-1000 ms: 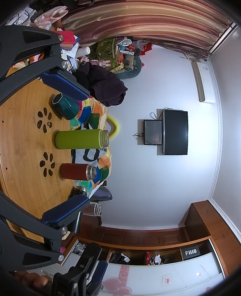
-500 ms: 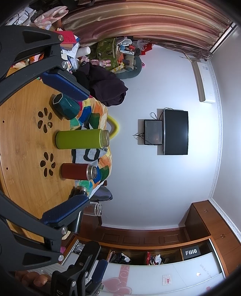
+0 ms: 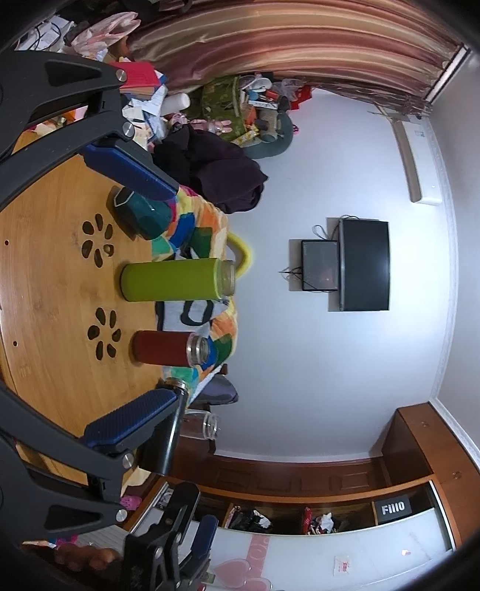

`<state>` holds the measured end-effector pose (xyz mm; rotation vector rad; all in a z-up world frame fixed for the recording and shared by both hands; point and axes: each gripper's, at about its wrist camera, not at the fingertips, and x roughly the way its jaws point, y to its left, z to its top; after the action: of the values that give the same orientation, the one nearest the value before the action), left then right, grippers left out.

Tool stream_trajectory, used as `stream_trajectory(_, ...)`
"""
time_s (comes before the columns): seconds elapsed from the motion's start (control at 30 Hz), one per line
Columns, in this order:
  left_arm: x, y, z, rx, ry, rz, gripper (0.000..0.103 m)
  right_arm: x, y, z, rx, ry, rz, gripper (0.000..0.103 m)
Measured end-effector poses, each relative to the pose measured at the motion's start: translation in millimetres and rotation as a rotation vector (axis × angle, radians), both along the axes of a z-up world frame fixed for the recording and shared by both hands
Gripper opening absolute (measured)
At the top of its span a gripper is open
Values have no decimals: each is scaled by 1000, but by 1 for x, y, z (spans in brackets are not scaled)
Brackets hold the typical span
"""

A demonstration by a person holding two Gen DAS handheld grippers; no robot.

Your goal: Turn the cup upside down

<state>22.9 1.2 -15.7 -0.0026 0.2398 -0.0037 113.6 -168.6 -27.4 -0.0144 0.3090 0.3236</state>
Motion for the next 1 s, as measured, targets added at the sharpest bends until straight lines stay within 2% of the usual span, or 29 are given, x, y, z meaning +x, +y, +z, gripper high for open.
stream_trajectory(0.17,20,7,-16,-37,76,-4,103,64,-28,-23,-115,141,-42,103)
stream_trajectory(0.4,42,8,-36,-46,167,-8,103,156,-70,-70,-259,400,-42,103)
stream_trajectory(0.5,49,3,-44,-38,202,-14,103,177,-81,-90,-293,476,-32,103)
stream_trajectory(0.63,55,-2,-52,-24,234,-25,103,194,-100,-112,-267,547,-27,101)
stream_trajectory(0.7,56,-4,-54,-19,245,-28,103,194,-103,-118,-241,568,-3,84)
stream_trajectory(0.8,59,-6,-59,-16,265,-35,103,187,-100,-117,-249,549,11,74)
stream_trajectory(1.0,62,-10,-65,-12,283,-39,103,162,-85,-111,-250,505,73,63)
